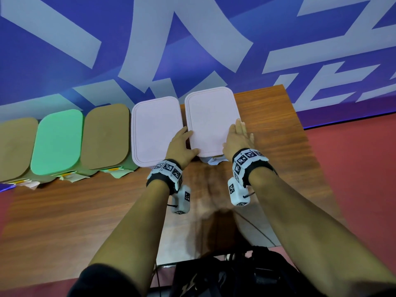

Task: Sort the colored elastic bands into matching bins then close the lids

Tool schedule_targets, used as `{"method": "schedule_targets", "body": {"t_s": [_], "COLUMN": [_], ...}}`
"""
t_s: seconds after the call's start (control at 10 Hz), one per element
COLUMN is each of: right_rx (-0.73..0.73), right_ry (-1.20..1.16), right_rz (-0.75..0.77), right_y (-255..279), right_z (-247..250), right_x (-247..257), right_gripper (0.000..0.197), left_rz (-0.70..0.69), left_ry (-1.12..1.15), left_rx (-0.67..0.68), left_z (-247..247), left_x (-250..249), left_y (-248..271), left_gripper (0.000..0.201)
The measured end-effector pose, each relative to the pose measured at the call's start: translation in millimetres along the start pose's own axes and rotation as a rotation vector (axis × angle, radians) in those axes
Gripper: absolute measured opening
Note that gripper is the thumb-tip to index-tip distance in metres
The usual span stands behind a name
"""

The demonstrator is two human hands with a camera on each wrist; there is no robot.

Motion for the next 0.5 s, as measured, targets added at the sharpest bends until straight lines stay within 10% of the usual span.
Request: {"method": "schedule_targets", "body": {"t_s": [0.5], "right_rx": [-0.051], "right_ry": [-0.078], "right_rz": [0.094], "right_y": [13], "right_z": [14], "right_x": [112], "right_gripper": [0.06], "left_rz": [-0.055], "left_ry": [-0.064], "left_rx": [0.115], "left_z": [93], "left_x": [45], "left_y": [-10], "left_gripper": [0.042]}}
Point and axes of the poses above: each hand's wrist, its own y-axis away from the middle knuckle, its own z-axis out of the back of the hand, x = y × z, the point moved 7 cm from there along -y, towards the middle knuckle, and after that the axes turned 8 degrees about y, right-handed, at the moved point
